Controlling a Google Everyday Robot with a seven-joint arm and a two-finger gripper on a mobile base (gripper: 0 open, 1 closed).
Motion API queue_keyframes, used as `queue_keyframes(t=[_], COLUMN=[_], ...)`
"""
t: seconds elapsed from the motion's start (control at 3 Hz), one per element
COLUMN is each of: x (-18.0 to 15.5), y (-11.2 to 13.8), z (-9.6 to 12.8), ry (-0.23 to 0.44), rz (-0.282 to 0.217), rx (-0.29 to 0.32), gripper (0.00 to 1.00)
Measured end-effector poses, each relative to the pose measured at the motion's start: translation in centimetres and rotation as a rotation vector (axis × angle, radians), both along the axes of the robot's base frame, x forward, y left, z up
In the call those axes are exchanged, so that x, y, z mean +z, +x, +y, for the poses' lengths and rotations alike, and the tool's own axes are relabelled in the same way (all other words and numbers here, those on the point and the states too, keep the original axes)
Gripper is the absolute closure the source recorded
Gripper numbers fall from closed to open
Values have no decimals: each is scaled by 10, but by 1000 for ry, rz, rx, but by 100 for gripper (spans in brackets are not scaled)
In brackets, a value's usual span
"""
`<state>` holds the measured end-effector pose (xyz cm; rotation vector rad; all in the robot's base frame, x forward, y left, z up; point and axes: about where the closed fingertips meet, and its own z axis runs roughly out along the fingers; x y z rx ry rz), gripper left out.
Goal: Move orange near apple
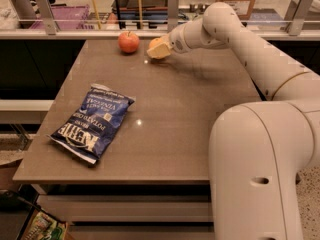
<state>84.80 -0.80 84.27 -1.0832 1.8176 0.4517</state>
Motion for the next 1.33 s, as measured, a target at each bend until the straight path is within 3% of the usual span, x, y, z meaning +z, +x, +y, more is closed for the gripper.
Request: queue_keyframes(t=[0.33, 0.67, 1.33], x=[-1, -4, -4], y=[3, 3, 3], z=[5, 8, 9], ry=[-2, -2, -2], rz=[1, 4, 6], rx=[8, 12, 13], gripper=[100, 83, 36])
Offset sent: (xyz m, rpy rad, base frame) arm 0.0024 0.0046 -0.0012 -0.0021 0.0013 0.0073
